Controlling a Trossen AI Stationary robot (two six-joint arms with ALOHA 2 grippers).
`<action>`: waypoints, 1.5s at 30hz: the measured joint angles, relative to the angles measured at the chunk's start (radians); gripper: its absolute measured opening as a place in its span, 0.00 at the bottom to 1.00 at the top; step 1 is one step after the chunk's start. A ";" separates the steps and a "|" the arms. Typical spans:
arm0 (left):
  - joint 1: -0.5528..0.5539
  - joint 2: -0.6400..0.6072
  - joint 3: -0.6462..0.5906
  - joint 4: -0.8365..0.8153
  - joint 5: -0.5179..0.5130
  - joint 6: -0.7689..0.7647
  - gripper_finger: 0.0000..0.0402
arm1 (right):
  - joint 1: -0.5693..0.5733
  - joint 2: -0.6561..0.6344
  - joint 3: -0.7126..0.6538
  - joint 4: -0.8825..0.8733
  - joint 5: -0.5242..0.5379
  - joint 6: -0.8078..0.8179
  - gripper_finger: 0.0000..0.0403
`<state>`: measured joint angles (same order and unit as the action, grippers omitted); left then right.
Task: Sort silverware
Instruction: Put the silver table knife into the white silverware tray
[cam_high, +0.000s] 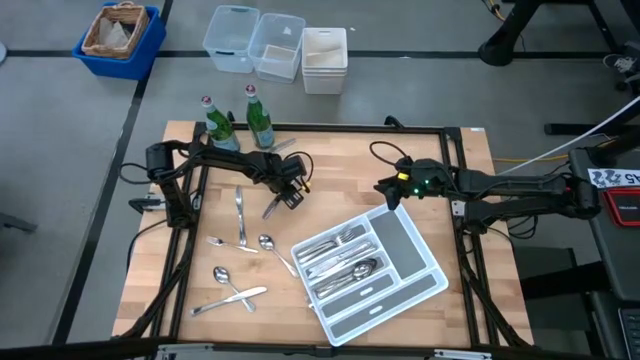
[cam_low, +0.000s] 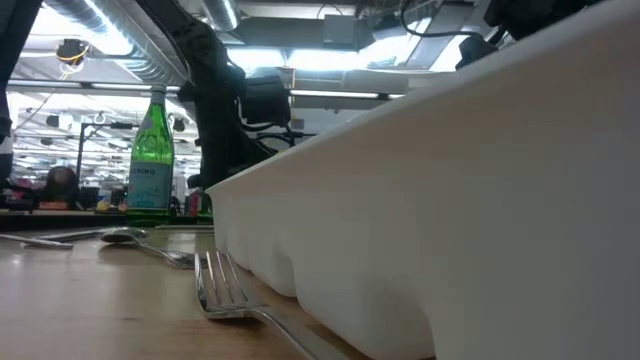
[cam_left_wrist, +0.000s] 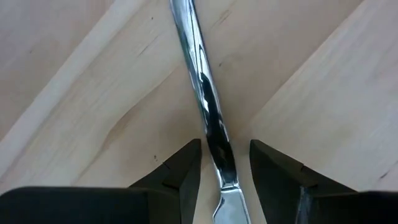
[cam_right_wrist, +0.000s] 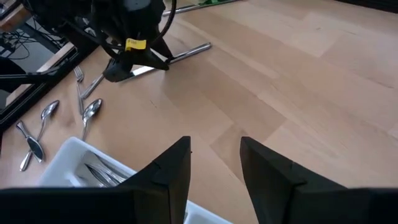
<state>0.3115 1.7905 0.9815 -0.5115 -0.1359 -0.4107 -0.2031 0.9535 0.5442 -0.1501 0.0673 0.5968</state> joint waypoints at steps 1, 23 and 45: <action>0.000 0.003 0.001 -0.006 0.000 0.000 0.32 | 0.000 0.000 0.000 0.001 0.000 0.000 0.35; 0.001 0.000 -0.002 -0.077 -0.001 0.054 0.07 | 0.000 -0.116 -0.244 0.215 -0.169 -0.154 0.35; 0.011 0.007 0.056 -0.101 0.032 0.066 0.07 | 0.000 -0.167 -0.533 0.499 -0.200 -0.123 0.35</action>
<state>0.3225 1.7977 1.0373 -0.6125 -0.1040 -0.3447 -0.2031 0.7870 0.0109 0.3492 -0.1326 0.4738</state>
